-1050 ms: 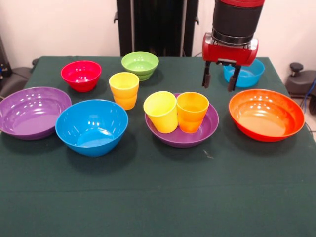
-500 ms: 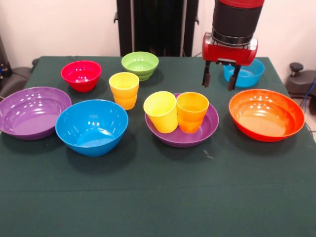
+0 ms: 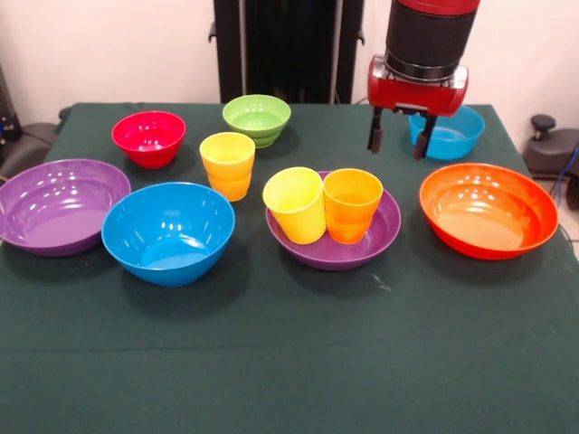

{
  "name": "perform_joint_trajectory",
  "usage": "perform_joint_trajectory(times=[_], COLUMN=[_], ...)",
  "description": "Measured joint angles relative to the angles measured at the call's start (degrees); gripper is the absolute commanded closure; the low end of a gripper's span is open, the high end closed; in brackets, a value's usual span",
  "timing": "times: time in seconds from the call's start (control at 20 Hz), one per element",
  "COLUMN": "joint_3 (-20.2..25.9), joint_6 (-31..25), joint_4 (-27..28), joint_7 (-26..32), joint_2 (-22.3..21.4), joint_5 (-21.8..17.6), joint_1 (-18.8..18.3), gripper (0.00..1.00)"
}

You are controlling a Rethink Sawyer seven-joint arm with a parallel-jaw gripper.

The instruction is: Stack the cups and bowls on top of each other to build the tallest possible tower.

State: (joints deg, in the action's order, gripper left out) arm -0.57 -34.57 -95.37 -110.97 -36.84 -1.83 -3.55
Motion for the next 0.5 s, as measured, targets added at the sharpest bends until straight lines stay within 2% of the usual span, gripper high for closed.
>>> perform_joint_trajectory(times=[0.2,0.5], joint_3=[0.4,1.7], joint_6=[-1.9,-4.6], joint_4=[0.1,2.3], joint_7=[0.0,0.0], joint_2=[0.1,0.8], joint_5=[0.0,-2.7], joint_1=[-1.5,-7.3], gripper=[0.00,0.00])
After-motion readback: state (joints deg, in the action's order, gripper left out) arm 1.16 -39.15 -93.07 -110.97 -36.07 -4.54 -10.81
